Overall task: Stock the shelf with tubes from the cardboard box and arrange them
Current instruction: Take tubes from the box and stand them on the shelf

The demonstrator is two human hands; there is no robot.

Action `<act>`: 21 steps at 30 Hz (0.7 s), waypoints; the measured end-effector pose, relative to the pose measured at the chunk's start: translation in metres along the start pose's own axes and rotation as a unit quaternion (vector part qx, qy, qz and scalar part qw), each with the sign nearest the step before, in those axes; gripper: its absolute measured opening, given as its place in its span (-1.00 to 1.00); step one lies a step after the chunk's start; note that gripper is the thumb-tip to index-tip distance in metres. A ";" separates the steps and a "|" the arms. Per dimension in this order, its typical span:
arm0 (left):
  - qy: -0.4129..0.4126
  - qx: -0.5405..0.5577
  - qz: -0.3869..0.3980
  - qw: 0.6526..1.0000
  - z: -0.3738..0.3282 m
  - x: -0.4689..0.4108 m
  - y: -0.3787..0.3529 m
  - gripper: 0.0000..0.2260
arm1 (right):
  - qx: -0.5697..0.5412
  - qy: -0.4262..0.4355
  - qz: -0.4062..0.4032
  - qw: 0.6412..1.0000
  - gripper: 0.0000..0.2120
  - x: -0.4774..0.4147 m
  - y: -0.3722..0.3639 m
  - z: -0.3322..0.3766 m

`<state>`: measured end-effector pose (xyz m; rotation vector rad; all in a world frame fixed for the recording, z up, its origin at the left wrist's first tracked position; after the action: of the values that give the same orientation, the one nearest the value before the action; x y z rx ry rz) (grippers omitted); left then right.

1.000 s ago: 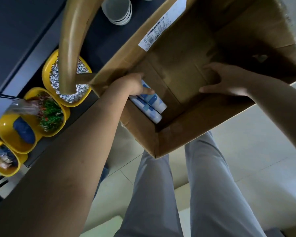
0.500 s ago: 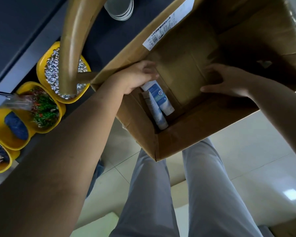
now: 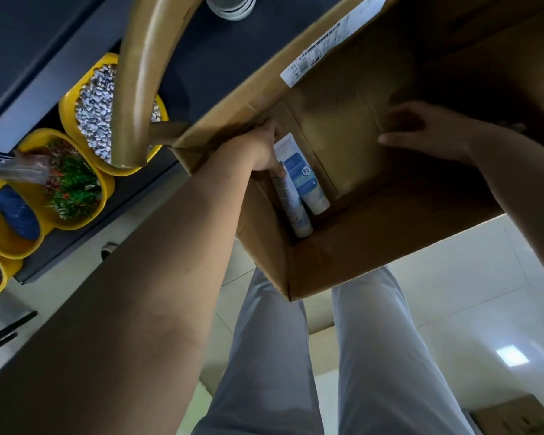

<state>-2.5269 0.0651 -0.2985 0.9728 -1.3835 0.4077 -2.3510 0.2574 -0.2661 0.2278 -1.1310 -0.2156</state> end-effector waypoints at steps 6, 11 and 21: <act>-0.124 0.060 -0.048 0.989 -0.059 -0.009 0.015 -0.36 | -0.011 -0.013 -0.001 1.000 -0.40 -0.003 0.014 -0.015; -0.102 0.033 -0.032 0.994 -0.040 -0.009 0.028 -0.44 | -0.007 0.012 0.013 1.000 -0.38 -0.012 -0.002 0.000; -0.032 0.149 0.001 0.988 -0.008 -0.009 -0.002 -0.59 | 0.027 0.093 0.090 0.991 -0.49 -0.049 -0.066 0.046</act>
<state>-2.5218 0.0729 -0.3065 1.2367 -1.4059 0.6002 -2.4168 0.2053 -0.3081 0.1875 -0.9673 -0.0025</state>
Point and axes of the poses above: each hand's wrist, its own x-axis away from the middle knuckle, its own y-axis out of the back of the hand, z = x × y, the point moved 9 cm from there along -x, towards the middle knuckle, and after that the axes turned 10 degrees about -x, right-handed, at the moved point
